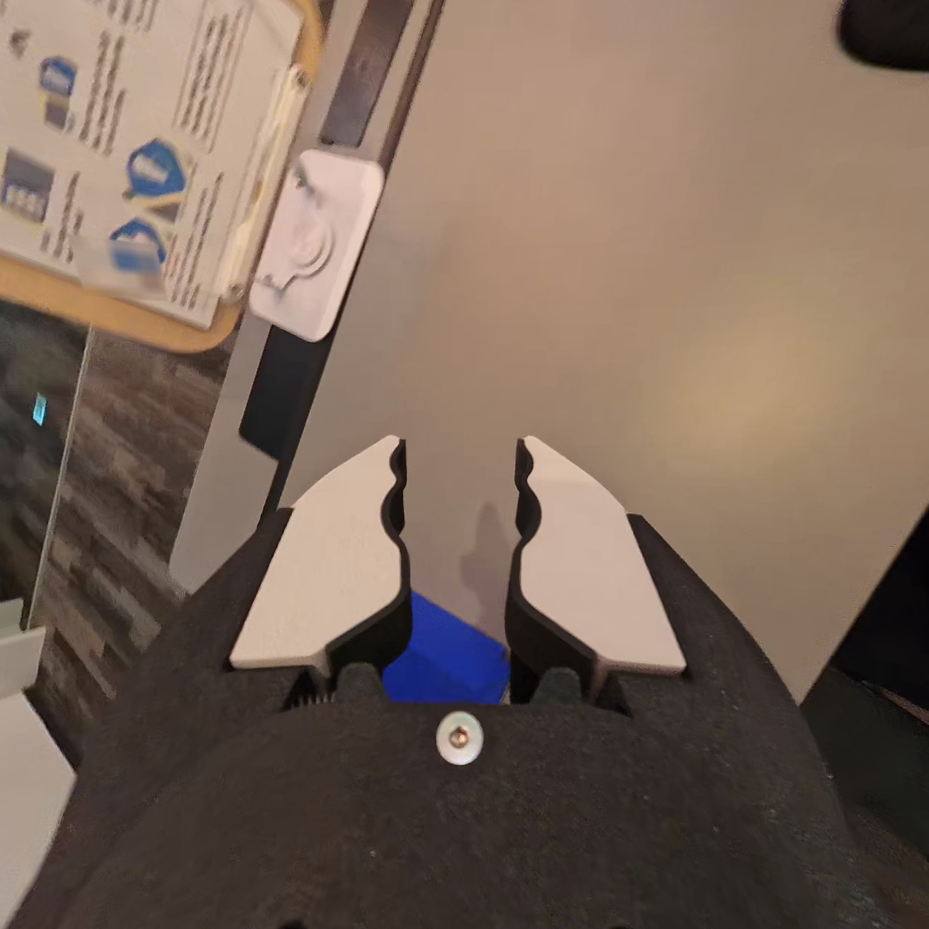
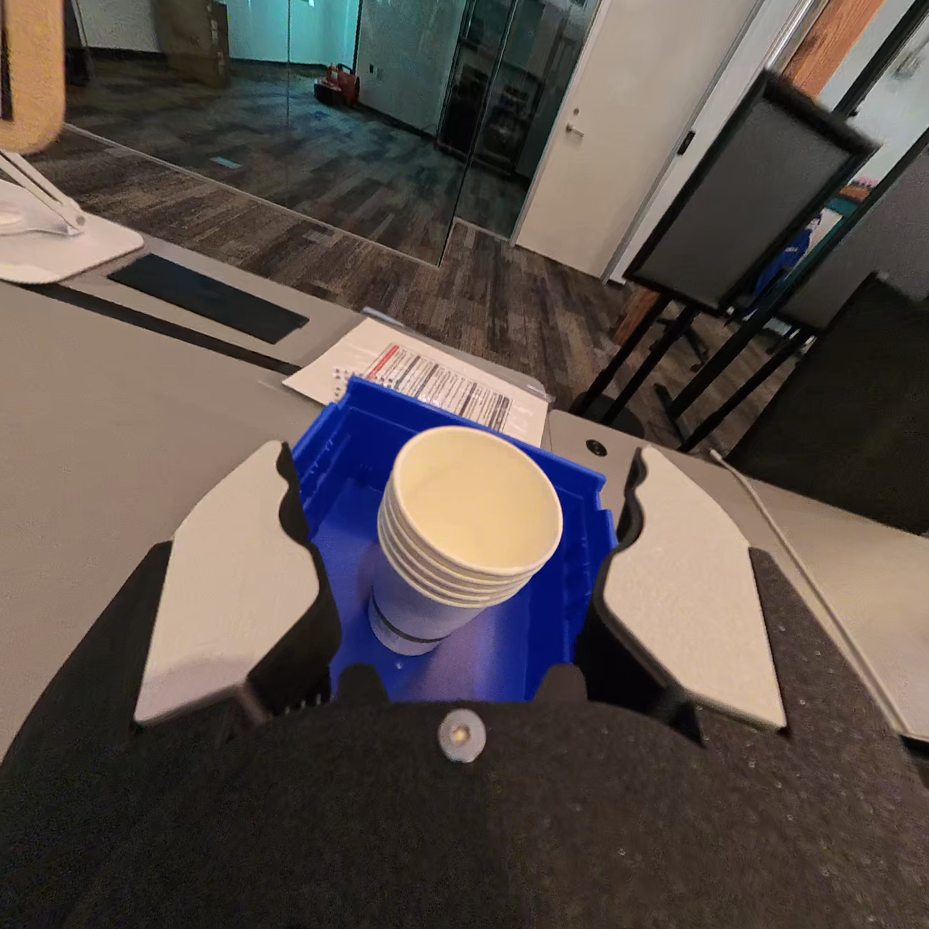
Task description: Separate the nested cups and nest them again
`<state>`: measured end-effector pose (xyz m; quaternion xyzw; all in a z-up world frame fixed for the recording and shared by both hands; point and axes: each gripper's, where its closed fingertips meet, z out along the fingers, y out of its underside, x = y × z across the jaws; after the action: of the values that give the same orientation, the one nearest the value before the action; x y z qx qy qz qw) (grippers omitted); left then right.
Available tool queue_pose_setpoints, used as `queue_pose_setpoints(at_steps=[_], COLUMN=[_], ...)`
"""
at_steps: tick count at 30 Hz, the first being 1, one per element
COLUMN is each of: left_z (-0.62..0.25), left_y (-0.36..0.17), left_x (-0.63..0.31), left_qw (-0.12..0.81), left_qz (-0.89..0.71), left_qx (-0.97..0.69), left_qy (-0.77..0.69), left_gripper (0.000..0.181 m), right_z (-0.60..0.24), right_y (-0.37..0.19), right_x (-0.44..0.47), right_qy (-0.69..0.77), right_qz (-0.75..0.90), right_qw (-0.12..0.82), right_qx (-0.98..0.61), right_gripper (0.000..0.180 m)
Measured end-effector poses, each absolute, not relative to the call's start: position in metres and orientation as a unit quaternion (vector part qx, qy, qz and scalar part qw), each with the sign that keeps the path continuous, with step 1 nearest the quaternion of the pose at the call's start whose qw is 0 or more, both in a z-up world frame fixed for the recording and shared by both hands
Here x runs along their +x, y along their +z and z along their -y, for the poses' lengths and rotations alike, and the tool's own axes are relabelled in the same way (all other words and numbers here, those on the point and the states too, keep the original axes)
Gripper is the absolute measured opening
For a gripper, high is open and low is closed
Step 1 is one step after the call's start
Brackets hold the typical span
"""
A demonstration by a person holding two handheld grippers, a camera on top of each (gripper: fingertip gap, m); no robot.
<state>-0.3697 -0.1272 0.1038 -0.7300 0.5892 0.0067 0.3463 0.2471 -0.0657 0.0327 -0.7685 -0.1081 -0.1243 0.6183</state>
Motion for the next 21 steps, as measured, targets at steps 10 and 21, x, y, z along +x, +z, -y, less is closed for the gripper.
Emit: queue_pose_setpoints(at_steps=[10,21], left_z=[0.007,-0.044], left_y=[0.037,-0.043], left_x=[-0.599,-0.701], left_qw=[0.199,0.108], left_qz=[-0.474,-0.414], left_qx=[-0.840,-0.881], left_qy=[0.175,0.200], left_gripper=[0.040,0.042], right_z=[0.082,0.100], right_y=[0.084,0.090], right_x=[0.161,0.118], right_qy=[-0.088,-0.078], right_qz=[0.206,0.254], right_qw=[0.657,0.649], right_qx=[-0.720,-0.712], right_gripper=[0.118,0.116])
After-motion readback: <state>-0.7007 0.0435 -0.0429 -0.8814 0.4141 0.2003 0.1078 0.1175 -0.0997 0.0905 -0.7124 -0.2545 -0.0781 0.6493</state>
